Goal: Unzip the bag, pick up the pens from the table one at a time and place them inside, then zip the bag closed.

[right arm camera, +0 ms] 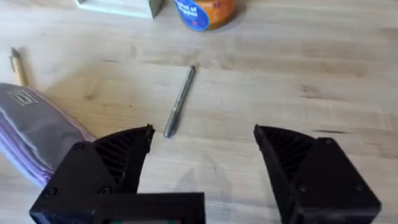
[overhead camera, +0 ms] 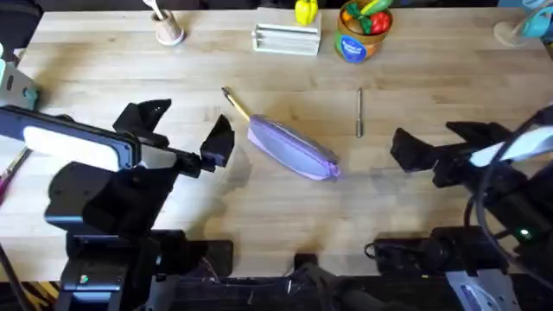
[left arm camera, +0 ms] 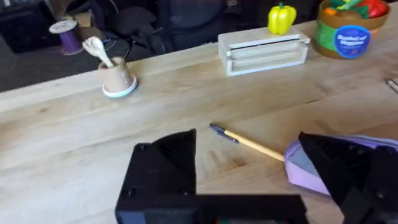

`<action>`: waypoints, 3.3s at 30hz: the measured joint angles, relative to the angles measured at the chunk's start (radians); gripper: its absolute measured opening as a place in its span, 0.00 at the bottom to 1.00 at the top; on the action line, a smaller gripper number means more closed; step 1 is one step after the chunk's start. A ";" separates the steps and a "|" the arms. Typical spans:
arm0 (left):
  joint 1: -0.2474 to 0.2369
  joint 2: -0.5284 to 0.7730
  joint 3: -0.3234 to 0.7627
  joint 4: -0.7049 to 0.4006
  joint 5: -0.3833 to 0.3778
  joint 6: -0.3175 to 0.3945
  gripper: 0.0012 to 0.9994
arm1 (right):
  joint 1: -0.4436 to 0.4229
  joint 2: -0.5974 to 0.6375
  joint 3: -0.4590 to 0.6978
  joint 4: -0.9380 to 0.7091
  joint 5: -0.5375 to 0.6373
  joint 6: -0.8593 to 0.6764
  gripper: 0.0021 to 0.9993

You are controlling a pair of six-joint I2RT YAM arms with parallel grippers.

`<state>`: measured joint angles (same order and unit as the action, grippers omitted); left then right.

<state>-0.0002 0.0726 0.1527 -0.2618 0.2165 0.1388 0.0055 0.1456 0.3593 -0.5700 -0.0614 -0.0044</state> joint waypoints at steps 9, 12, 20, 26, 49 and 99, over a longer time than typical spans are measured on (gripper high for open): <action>0.000 0.347 0.334 -0.091 0.147 0.237 0.99 | 0.000 0.298 0.369 -0.142 -0.055 0.000 1.00; 0.000 0.507 0.465 -0.179 0.179 0.337 0.99 | 0.000 0.391 0.455 -0.167 -0.079 0.000 1.00; 0.000 0.858 0.757 -0.456 0.236 0.684 0.99 | 0.000 0.502 0.569 -0.170 -0.121 0.087 1.00; 0.000 1.002 0.820 -0.578 0.311 1.053 0.99 | 0.000 0.502 0.576 -0.172 -0.137 0.112 1.00; 0.000 1.396 0.821 -0.607 0.676 1.485 0.99 | 0.000 0.502 0.576 -0.172 -0.142 0.125 1.00; -0.058 1.559 0.822 -0.588 0.628 1.500 0.04 | 0.002 0.503 0.564 -0.215 -0.245 0.177 1.00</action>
<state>-0.0582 1.6314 0.9745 -0.8497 0.8448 1.6386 0.0077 0.6483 0.9232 -0.7847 -0.3064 0.1729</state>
